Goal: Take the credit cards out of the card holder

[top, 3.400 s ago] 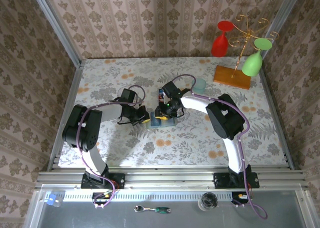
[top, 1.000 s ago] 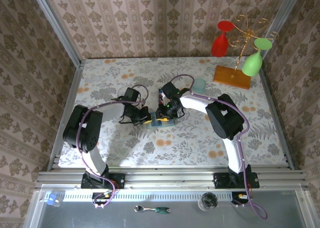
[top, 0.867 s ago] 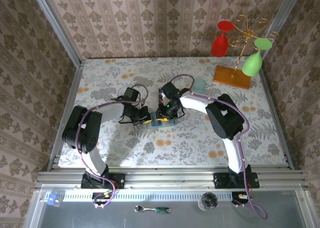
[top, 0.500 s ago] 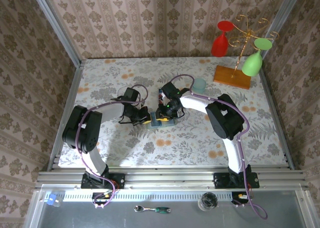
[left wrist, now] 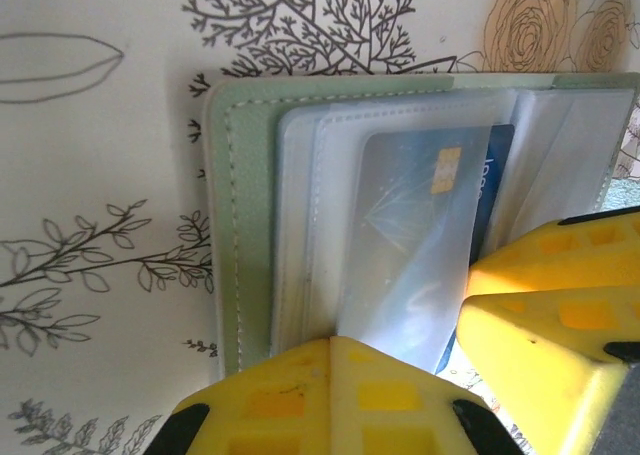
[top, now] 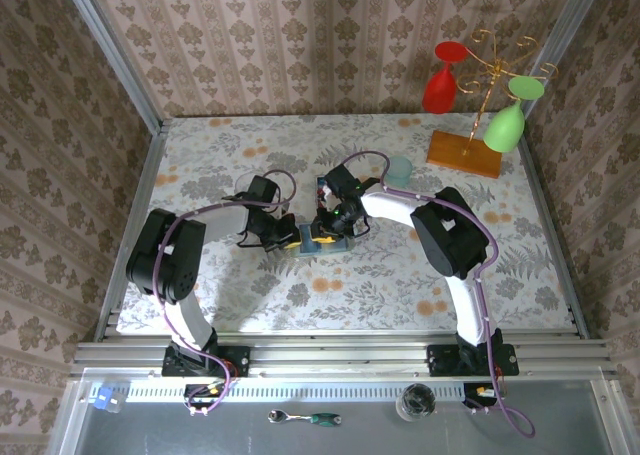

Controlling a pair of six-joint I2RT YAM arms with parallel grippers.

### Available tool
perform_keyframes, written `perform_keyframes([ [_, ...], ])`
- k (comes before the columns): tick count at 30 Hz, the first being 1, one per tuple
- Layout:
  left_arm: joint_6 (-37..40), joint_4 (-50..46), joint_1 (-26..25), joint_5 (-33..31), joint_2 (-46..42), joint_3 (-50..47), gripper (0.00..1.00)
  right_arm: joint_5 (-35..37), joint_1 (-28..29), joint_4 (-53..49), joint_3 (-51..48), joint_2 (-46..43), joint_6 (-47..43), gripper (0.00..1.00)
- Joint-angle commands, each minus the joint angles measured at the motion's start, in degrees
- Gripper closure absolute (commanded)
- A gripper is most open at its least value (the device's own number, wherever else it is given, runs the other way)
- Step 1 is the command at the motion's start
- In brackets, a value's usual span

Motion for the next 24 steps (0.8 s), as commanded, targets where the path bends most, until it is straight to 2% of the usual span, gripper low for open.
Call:
perform_keyframes([
  [1,1.52,-2.54,0.3,-1.16,1.48,-0.2,1.0,-2.75,0.36,0.71,-1.07,-0.22,0.58,0.82],
  [7,1.43,-2.11,0.33,-0.8,1.78,-0.37,1.0,-4.14,0.29,0.89,-0.5,1.31,0.87,0.81],
  [10,1.51,-2.24,0.34,-0.85,1.6,-0.41,1.0,-4.35,0.34,1.45,-0.83,1.44,1.35,0.76],
  [14,1.53,-2.34,0.36,-0.89,1.11,-0.39,1.0,-0.19,0.26,-2.09,0.03,1.37,0.35,0.73],
  [24,1.7,-2.33,0.6,-0.89,0.72,-0.63,1.0,6.85,0.37,-6.05,3.14,0.65,-3.13,0.73],
])
